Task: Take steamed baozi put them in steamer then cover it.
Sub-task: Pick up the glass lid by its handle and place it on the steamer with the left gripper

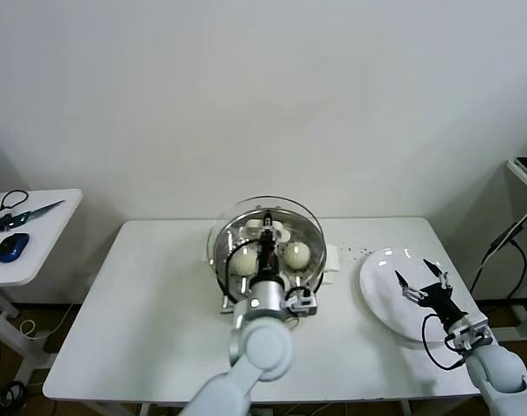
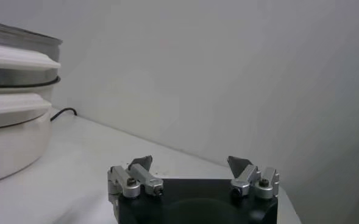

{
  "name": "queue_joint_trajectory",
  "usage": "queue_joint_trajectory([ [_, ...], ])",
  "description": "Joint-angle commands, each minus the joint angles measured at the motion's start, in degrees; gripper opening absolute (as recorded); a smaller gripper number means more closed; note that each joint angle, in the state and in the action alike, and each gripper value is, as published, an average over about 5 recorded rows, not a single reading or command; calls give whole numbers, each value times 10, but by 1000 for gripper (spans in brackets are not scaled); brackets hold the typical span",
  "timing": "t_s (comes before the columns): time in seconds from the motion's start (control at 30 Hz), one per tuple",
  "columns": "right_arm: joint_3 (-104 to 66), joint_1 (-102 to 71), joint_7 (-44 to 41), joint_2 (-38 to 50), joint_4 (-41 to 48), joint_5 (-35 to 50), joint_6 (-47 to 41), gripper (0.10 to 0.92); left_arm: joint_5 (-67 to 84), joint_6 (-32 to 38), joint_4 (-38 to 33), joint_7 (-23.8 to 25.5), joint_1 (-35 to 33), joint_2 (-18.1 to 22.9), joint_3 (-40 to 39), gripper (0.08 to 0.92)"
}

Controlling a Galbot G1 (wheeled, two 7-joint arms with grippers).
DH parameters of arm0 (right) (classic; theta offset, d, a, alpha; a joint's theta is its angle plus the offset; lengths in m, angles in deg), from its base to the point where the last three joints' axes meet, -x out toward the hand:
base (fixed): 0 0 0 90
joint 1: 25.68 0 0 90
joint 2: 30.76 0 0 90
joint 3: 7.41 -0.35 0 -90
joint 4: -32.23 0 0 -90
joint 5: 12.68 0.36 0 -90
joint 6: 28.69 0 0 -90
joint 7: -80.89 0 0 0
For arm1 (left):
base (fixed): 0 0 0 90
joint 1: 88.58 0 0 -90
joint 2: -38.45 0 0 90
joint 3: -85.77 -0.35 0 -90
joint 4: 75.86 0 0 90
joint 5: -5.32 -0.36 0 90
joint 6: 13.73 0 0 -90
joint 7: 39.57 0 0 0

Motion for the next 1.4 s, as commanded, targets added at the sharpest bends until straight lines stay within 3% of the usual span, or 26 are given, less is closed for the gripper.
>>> queue_joint_trajectory([
  [0.03,-1,1,-1,-2,4,-2,1,823,-8,-28,73,-5,22,51,-23,155],
  [1.4,-1,5,-10,-12,9,-28,9,823,-6,-28,99,10,20,38,24,155],
])
